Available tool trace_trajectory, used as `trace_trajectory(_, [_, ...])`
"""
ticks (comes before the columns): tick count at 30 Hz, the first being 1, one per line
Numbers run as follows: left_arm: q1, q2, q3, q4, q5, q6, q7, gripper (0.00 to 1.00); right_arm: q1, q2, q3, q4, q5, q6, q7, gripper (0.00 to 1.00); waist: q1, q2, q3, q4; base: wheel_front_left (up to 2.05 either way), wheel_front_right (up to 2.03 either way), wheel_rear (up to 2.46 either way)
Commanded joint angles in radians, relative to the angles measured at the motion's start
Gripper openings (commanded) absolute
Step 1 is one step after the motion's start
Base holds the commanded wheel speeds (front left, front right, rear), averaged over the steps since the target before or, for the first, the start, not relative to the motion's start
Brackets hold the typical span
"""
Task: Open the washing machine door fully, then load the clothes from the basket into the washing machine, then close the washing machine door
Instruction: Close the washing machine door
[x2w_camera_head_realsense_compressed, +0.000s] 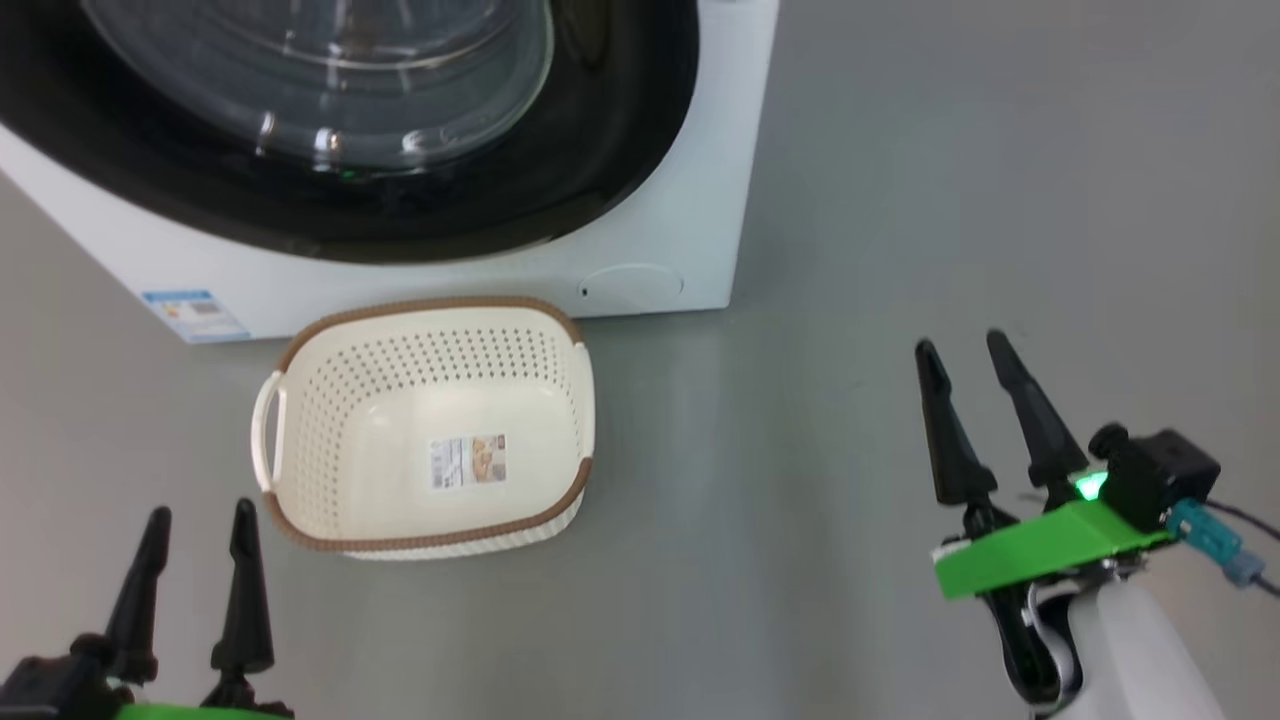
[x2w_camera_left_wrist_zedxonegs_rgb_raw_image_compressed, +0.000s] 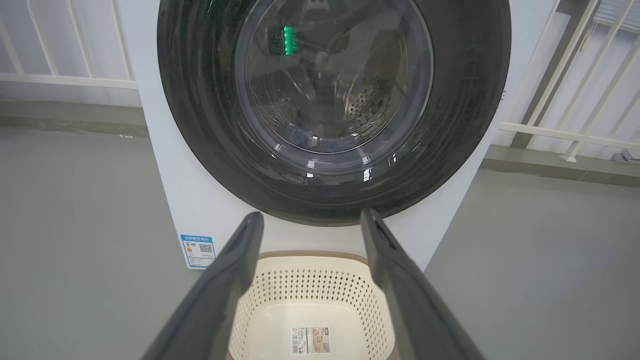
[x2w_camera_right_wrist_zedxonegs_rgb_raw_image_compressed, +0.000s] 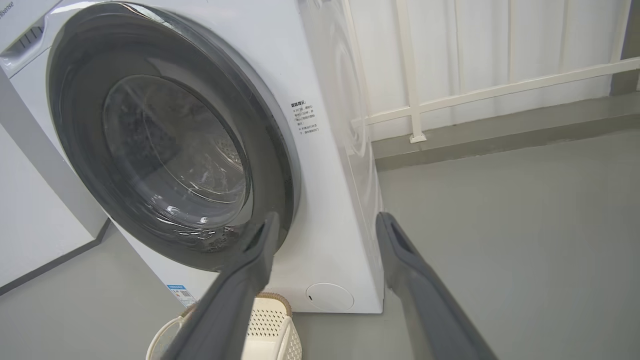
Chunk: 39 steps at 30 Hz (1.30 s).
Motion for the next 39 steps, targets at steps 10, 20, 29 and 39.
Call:
trace_trajectory(10, [0.083, -0.007, 0.064, -0.045, 0.062, -0.003, -0.008, 1.0, 0.173, 0.012, -0.008, -0.078, -0.083, -0.002, -0.004, 1.0, 0.0, 0.0, -0.143, -0.07, 0.0, 0.0, 0.0])
trace_trajectory(20, [0.17, -0.033, 0.074, -0.044, 0.12, -0.003, -0.008, 1.0, 0.253, 0.012, -0.013, -0.08, -0.113, -0.002, -0.004, 1.0, 0.0, 0.0, -0.222, -0.082, 0.0, 0.0, 0.0])
trace_trajectory(29, [0.193, -0.05, 0.092, -0.052, 0.145, -0.003, -0.008, 1.0, 0.284, 0.012, -0.026, -0.09, -0.122, -0.002, -0.004, 1.0, 0.0, 0.0, -0.238, -0.074, 0.0, 0.0, 0.0])
trace_trajectory(39, [0.203, -0.06, 0.097, -0.058, 0.153, -0.003, -0.008, 1.0, 0.295, 0.012, -0.032, -0.093, -0.128, -0.002, -0.004, 1.0, 0.0, 0.0, -0.241, -0.063, 0.0, 0.0, 0.0])
